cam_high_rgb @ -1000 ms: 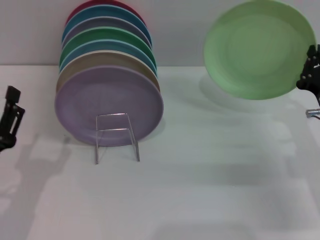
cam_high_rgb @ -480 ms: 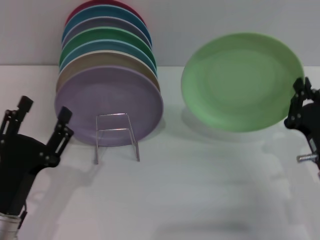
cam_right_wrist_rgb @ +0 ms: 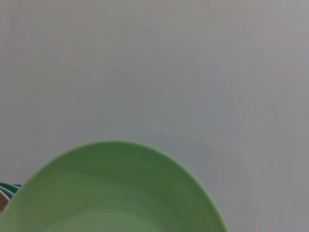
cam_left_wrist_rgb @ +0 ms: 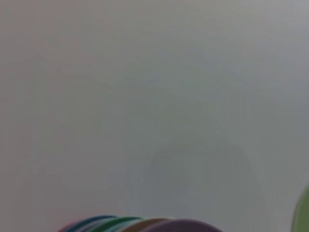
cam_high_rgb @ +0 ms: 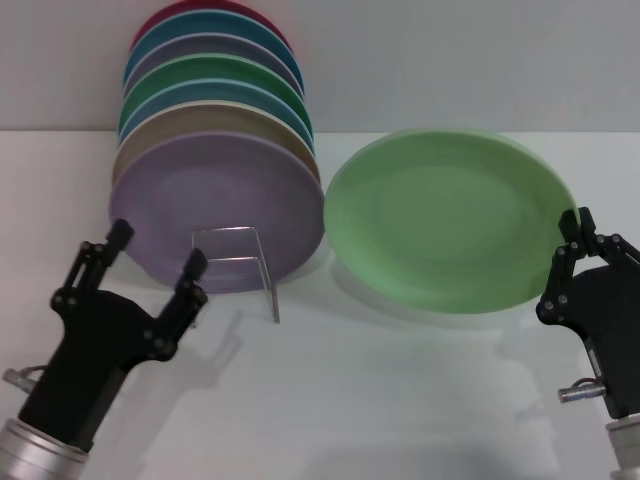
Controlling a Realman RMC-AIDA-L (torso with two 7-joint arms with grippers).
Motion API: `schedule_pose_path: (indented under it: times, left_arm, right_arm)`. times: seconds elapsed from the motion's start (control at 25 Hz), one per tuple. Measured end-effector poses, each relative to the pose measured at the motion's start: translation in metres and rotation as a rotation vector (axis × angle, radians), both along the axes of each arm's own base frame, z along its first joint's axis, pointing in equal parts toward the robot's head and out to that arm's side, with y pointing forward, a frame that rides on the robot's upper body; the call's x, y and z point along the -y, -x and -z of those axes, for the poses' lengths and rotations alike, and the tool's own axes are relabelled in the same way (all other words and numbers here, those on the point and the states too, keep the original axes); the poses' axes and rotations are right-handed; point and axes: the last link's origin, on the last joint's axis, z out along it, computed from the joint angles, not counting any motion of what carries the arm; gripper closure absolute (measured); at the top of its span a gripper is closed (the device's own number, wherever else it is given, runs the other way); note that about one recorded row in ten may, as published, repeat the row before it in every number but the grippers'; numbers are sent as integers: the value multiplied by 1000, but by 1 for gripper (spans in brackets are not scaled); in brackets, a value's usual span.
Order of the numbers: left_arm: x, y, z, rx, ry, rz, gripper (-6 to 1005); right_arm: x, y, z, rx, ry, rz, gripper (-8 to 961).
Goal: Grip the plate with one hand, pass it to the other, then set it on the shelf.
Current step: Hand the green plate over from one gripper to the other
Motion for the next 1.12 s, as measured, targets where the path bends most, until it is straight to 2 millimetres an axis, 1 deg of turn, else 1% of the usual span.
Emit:
schedule_pose_path:
  times: [0.12,0.32,0.44,0.56,0.84,1.12]
  left_arm:
    - [0,-3,7,-23,32,9,279]
    - [-3,-5,12,-34,57,6,284]
    - [-5,-8,15,-34,72,13,287]
    - [-5,-10,17,-37,75,19,290]
    - [-7,-17,27,-66,96,14,297]
    - [-10,-20,31,-73,117,14,304]
  right_arm:
    - [4,6,1,42,-23,-8,933]
    - [8,19,8,134,-30,-41,933]
    - [7,22,11,167,-27,-60,933]
    - [7,25,14,192,-21,-72,933]
    - [10,28,20,250,-1,-103,934]
    - [13,30,24,264,16,-122,934]
